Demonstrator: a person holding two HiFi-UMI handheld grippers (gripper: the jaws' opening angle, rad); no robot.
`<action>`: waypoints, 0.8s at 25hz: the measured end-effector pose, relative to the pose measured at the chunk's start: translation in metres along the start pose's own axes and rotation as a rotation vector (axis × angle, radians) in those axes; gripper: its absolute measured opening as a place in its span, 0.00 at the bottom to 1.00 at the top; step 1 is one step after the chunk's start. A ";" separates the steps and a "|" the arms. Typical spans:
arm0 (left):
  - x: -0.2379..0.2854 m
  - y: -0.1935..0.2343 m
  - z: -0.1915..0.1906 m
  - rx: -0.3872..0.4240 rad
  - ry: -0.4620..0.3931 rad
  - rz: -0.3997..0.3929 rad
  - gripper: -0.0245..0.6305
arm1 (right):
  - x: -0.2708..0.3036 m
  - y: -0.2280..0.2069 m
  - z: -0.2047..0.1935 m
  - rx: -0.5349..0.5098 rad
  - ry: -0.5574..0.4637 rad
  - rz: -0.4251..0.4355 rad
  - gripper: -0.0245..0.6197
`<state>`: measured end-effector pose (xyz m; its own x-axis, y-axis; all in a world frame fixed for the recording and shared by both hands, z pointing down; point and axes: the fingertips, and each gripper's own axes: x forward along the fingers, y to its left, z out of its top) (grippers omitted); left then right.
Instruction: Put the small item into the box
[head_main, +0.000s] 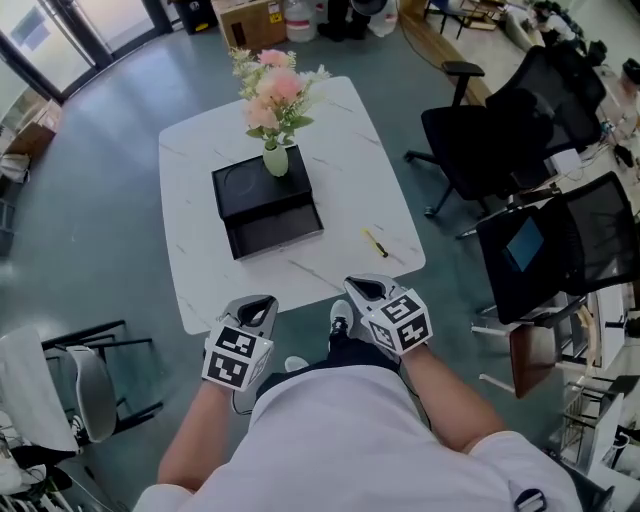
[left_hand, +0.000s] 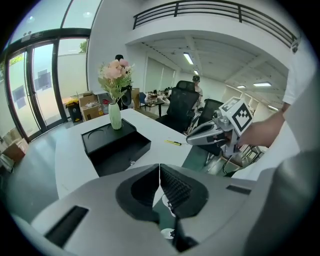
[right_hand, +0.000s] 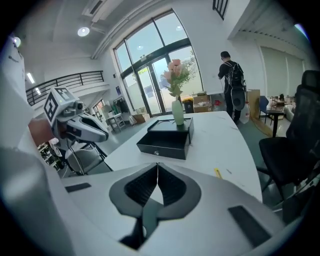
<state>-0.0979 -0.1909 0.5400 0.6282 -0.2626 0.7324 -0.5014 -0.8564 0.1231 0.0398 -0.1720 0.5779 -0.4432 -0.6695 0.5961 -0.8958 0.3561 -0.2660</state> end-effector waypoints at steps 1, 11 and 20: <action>0.009 0.002 0.003 0.005 0.016 0.002 0.06 | 0.003 -0.014 -0.003 -0.008 0.017 -0.014 0.06; 0.086 -0.005 0.042 0.099 0.133 -0.028 0.06 | 0.022 -0.107 -0.026 -0.103 0.172 -0.088 0.06; 0.116 0.001 0.054 0.096 0.185 -0.019 0.06 | 0.037 -0.157 -0.047 -0.144 0.280 -0.104 0.07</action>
<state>0.0070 -0.2465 0.5890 0.5124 -0.1670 0.8424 -0.4257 -0.9013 0.0803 0.1653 -0.2224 0.6775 -0.3053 -0.5089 0.8049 -0.9129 0.3970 -0.0953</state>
